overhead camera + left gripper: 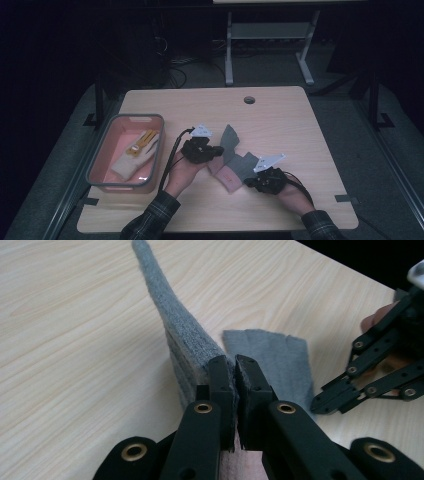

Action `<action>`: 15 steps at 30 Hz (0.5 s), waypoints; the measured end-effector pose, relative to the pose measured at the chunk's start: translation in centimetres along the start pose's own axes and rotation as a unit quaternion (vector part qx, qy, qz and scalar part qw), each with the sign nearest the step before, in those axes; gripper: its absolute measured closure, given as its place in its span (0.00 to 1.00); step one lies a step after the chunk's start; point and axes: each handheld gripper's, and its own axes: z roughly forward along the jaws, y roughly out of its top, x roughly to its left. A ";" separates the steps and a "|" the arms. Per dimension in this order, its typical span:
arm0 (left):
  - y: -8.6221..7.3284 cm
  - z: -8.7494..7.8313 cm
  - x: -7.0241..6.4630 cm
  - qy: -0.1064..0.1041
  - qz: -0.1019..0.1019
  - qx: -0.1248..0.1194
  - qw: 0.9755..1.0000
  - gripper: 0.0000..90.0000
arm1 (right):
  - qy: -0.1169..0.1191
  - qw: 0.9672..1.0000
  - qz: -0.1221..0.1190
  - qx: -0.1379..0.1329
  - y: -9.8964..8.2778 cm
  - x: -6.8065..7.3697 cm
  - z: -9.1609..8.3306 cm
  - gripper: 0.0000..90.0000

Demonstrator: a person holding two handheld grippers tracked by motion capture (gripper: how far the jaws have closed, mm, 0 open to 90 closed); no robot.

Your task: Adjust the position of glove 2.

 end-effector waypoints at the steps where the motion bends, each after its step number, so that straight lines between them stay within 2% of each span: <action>1: 0.0 0.0 -0.1 -0.001 0.001 0.000 1.000 0.96 | 0.000 1.000 0.001 -0.001 0.1 0.0 0.1 1.00; 8: 0.1 0.6 -1.2 -0.015 0.014 0.010 1.000 0.96 | 0.000 1.000 -0.006 -0.003 0.7 0.2 0.7 1.00; 15: -0.1 2.2 -2.8 -0.035 0.033 0.032 0.998 0.96 | 0.001 1.000 -0.004 -0.002 0.6 0.2 0.7 1.00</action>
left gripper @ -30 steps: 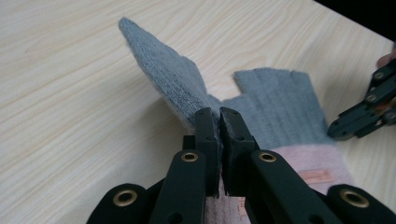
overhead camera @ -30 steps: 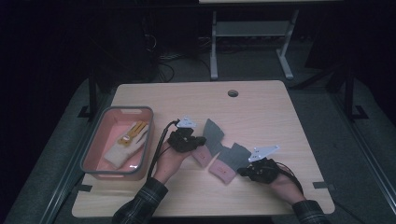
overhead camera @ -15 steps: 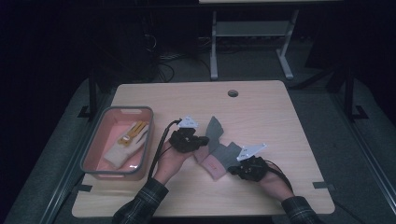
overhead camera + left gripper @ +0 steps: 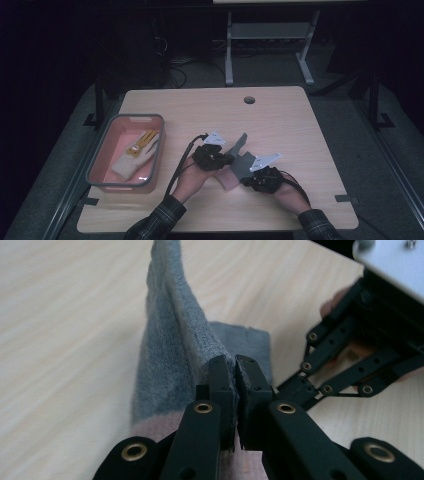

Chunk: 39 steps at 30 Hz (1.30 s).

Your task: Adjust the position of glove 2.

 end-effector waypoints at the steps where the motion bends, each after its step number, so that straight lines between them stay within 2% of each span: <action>1: -0.1 0.3 -0.2 -0.003 0.003 0.003 1.000 0.96 | 0.000 1.000 0.002 0.000 0.0 0.0 0.0 1.00; 5: -0.4 1.3 -0.9 -0.012 0.010 0.019 1.000 0.96 | 0.000 1.000 0.003 0.001 0.0 0.0 0.0 1.00; 8: -0.5 1.8 -1.3 -0.015 0.009 0.030 0.999 0.96 | 0.002 1.000 0.004 0.001 0.0 0.0 0.0 1.00; 11: -0.5 1.9 -1.4 -0.020 0.008 0.028 0.999 0.95 | 0.003 1.000 0.003 0.000 0.0 0.0 -0.1 1.00; 14: -0.4 1.7 -1.4 -0.038 0.001 0.016 0.999 0.92 | 0.003 1.000 0.001 -0.002 -0.1 -0.1 -0.1 1.00; 17: -0.2 1.4 -1.4 -0.032 0.008 0.015 0.999 0.92 | 0.002 1.000 0.003 -0.002 -0.2 -0.1 -0.3 1.00; 21: -0.2 0.9 -1.0 -0.023 0.007 0.014 1.000 0.99 | 0.000 1.000 0.006 -0.010 -0.5 -0.2 -1.2 0.98; 25: -0.2 0.5 -0.2 -0.008 0.002 0.006 1.000 0.99 | -0.014 1.000 0.019 -0.019 -1.4 -0.8 -2.6 0.90; 28: -0.3 0.5 0.5 0.010 0.002 0.010 1.000 0.79 | -0.025 0.999 0.031 -0.023 -2.2 -1.5 -3.5 0.75; 31: -0.5 0.9 1.0 0.027 0.001 0.019 0.999 0.58 | -0.038 0.998 0.051 -0.021 -3.1 -2.2 -4.3 0.52; 32: -0.5 1.0 1.2 0.026 0.005 0.025 0.999 0.50 | -0.046 0.997 0.058 -0.020 -3.5 -2.5 -4.6 0.43; 33: -0.6 1.2 1.4 0.024 0.006 0.032 0.999 0.45 | -0.056 0.996 0.063 -0.022 -3.8 -2.7 -4.8 0.38; 35: -0.8 1.6 1.6 0.027 0.008 0.044 0.999 0.29 | -0.072 0.994 0.076 -0.021 -4.7 -3.3 -5.2 0.25; 39: -1.3 2.7 1.9 0.022 0.002 0.052 0.998 0.17 | -0.106 0.991 0.084 -0.016 -6.3 -4.0 -5.7 0.15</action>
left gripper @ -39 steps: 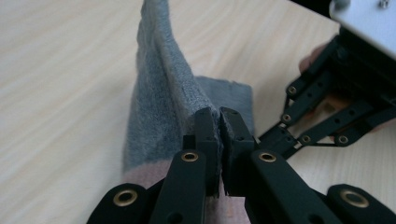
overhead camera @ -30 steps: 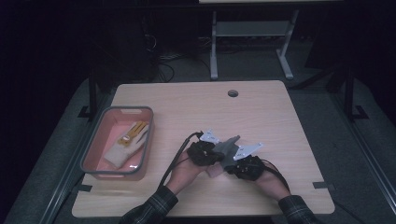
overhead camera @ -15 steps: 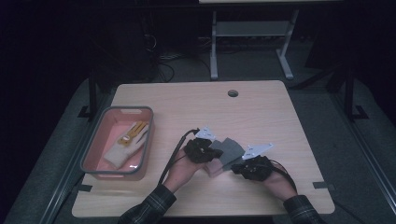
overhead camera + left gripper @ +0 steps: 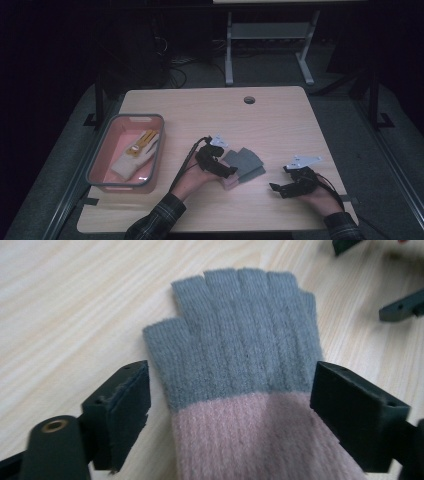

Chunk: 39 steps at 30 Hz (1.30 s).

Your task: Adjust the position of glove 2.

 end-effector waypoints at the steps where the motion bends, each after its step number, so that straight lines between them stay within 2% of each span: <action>1: 0.0 0.2 0.0 -0.003 0.006 0.004 1.000 0.16 | -0.005 1.000 0.004 -0.002 -0.4 -0.4 -0.1 0.15; 2: 0.0 0.4 -0.2 -0.005 0.003 0.001 1.000 0.15 | -0.009 1.000 0.000 -0.006 -0.6 -0.7 -0.1 0.15; 5: 0.0 1.0 -0.5 -0.005 0.019 0.009 1.000 0.14 | -0.013 1.000 0.005 -0.012 -0.7 -1.0 0.0 0.15; 9: -0.1 1.4 -0.8 -0.012 0.020 0.011 1.000 0.14 | -0.019 1.000 -0.003 -0.015 -0.7 -0.8 0.3 0.11; 10: -0.2 1.4 -0.8 -0.011 0.028 0.014 0.999 0.14 | -0.018 1.000 0.000 -0.014 -0.7 -0.7 0.3 0.10; 15: -0.5 1.9 -0.6 -0.029 0.015 0.012 0.999 0.14 | -0.018 1.000 -0.003 -0.020 -0.7 -0.7 0.5 0.09; 16: -0.5 1.9 -0.5 -0.032 0.020 0.018 0.999 0.14 | -0.018 1.000 -0.004 -0.020 -0.6 -0.7 0.5 0.09; 19: -0.7 2.2 -0.4 -0.042 0.009 0.016 0.999 0.14 | -0.018 1.000 -0.004 -0.020 -0.6 -0.7 0.5 0.09; 22: -0.9 2.5 -0.2 -0.060 0.000 0.011 0.998 0.14 | -0.018 1.000 -0.004 -0.020 -0.6 -0.7 0.5 0.09; 23: -0.9 2.5 -0.2 -0.064 0.007 0.013 0.998 0.15 | -0.018 1.000 -0.004 -0.020 -0.6 -0.7 0.5 0.09; 25: -0.9 2.4 -0.3 -0.069 0.014 0.016 0.997 0.18 | -0.018 1.000 -0.004 -0.020 -0.6 -0.7 0.5 0.09; 29: -0.8 2.3 -0.3 -0.079 0.013 0.016 0.997 0.25 | -0.017 1.000 -0.005 -0.020 -0.6 -0.7 0.5 0.09; 31: -0.8 2.2 -0.2 -0.090 0.013 0.024 0.996 0.30 | -0.017 1.000 -0.005 -0.020 -0.6 -0.7 0.5 0.09; 33: -0.7 2.1 -0.2 -0.104 0.013 0.028 0.994 0.39 | -0.017 1.000 -0.005 -0.020 -0.6 -0.7 0.5 0.09; 35: -0.7 2.1 -0.3 -0.128 0.012 0.030 0.991 0.52 | -0.017 1.000 -0.005 -0.020 -0.6 -0.7 0.5 0.09; 39: -0.5 1.9 -0.7 -0.126 0.026 0.035 0.991 0.62 | -0.017 1.000 -0.005 -0.021 -0.6 -0.7 0.5 0.09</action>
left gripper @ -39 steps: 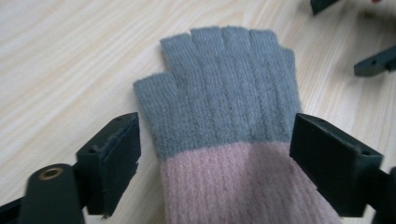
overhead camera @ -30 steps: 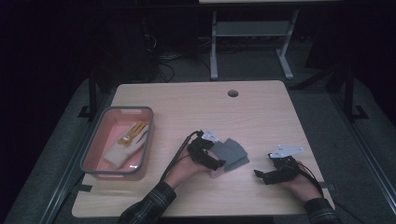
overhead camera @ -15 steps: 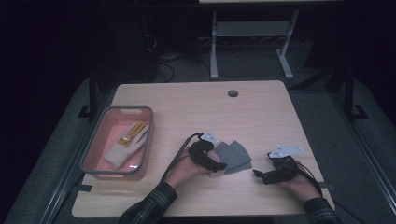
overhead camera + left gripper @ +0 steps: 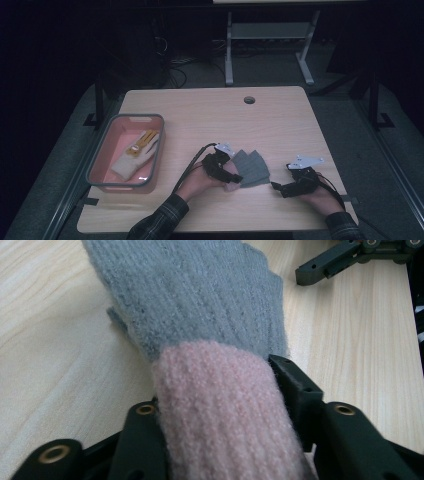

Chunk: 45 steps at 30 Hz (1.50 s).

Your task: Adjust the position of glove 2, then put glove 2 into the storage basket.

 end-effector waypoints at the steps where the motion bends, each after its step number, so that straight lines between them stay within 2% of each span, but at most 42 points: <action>1: 0.1 0.0 -0.2 0.004 0.004 -0.001 1.000 0.64 | 0.000 1.000 0.000 0.000 0.0 0.0 0.0 0.09; 4: 0.2 -0.1 -0.3 0.006 0.008 -0.001 1.000 0.66 | 0.000 1.000 0.000 0.000 0.0 0.0 0.0 0.09; 14: 0.5 -1.0 -0.4 0.003 -0.001 0.002 1.000 0.67 | 0.000 1.000 0.000 0.000 0.0 0.0 0.0 0.09; 19: 0.8 -2.3 -0.5 0.007 -0.006 -0.011 1.000 0.67 | 0.000 1.000 0.000 0.000 0.0 0.0 0.0 0.09; 23: 1.1 -3.5 -0.5 0.011 -0.010 -0.020 1.000 0.67 | 0.000 1.000 0.000 0.001 0.0 0.0 0.0 0.09; 27: 1.3 -4.8 -0.5 0.022 -0.014 -0.022 0.999 0.67 | 0.000 1.000 0.000 0.000 0.0 0.0 0.0 0.09; 34: 1.4 -7.4 -0.3 0.039 -0.024 -0.040 0.998 0.67 | 0.000 1.000 0.000 0.000 0.0 0.0 0.0 0.09; 37: 1.3 -8.8 -0.1 0.048 -0.035 -0.053 0.997 0.67 | 0.000 1.000 0.000 0.000 0.0 0.0 0.0 0.09; 45: 0.7 -12.1 0.6 0.073 -0.047 -0.071 0.994 0.67 | -0.001 1.000 -0.003 -0.001 0.0 0.0 0.0 0.09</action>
